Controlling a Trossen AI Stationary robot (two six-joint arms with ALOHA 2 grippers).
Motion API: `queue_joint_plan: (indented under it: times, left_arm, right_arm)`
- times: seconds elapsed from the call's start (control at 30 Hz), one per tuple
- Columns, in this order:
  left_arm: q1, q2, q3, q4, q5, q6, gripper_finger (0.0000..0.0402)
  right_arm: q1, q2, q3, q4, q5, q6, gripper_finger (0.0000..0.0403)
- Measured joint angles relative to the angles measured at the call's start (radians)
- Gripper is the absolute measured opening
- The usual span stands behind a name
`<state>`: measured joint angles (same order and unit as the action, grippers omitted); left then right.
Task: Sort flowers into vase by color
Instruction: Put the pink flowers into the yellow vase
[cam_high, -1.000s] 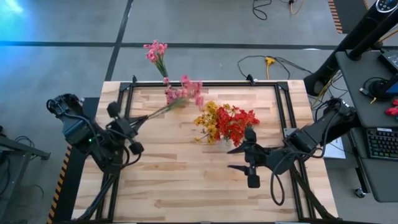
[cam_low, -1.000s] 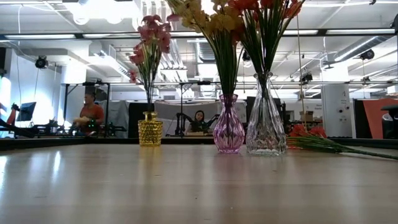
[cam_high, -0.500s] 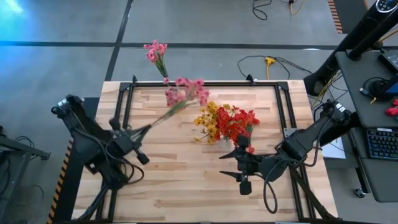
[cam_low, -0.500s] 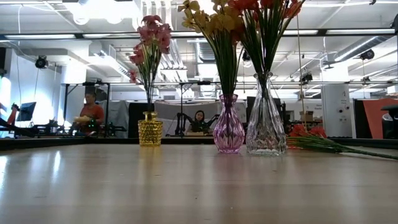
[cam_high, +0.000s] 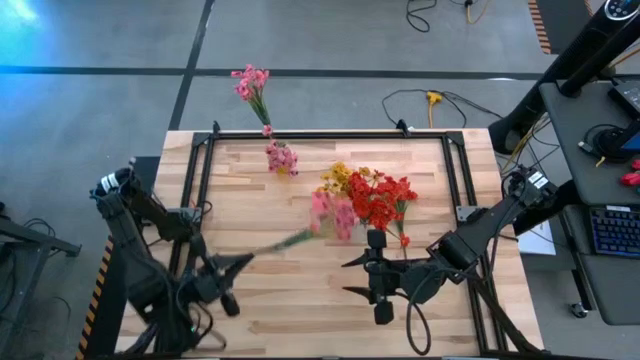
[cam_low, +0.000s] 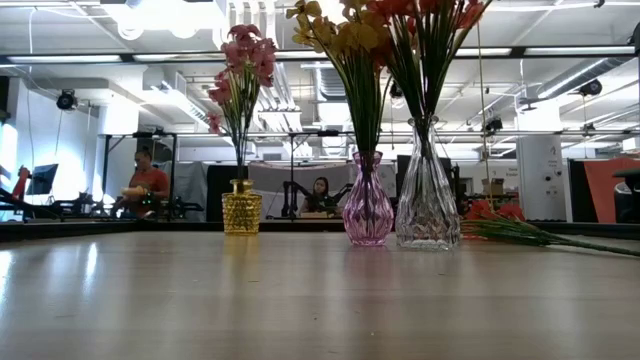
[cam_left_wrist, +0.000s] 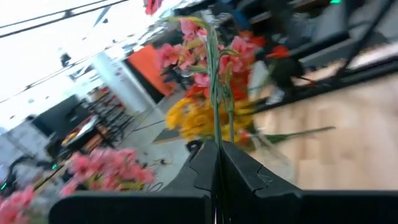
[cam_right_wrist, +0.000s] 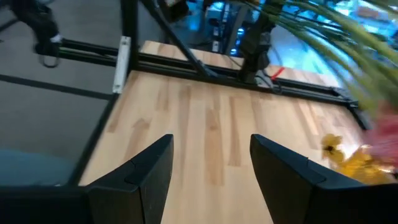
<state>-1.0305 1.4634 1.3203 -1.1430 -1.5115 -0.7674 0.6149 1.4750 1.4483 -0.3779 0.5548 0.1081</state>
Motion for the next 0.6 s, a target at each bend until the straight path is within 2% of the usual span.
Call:
queue_joint_plan:
  times: [0.3,0.47,0.6]
  left_arm:
    - [-0.088,0.152,0.301,-0.002,0.011,0.293,0.0000]
    - [-0.070,0.223,0.489,0.003,0.157,0.489,0.0000]
    - [-0.025,0.281,0.654,0.043,0.210,0.672,0.0000]
  right_arm:
    - [0.121,-0.068,0.003,-0.082,-0.091,0.096,0.0206]
    - [0.215,-0.110,0.003,-0.179,-0.087,0.177,0.0206]
    - [0.258,-0.121,0.003,-0.193,-0.083,0.160,0.0206]
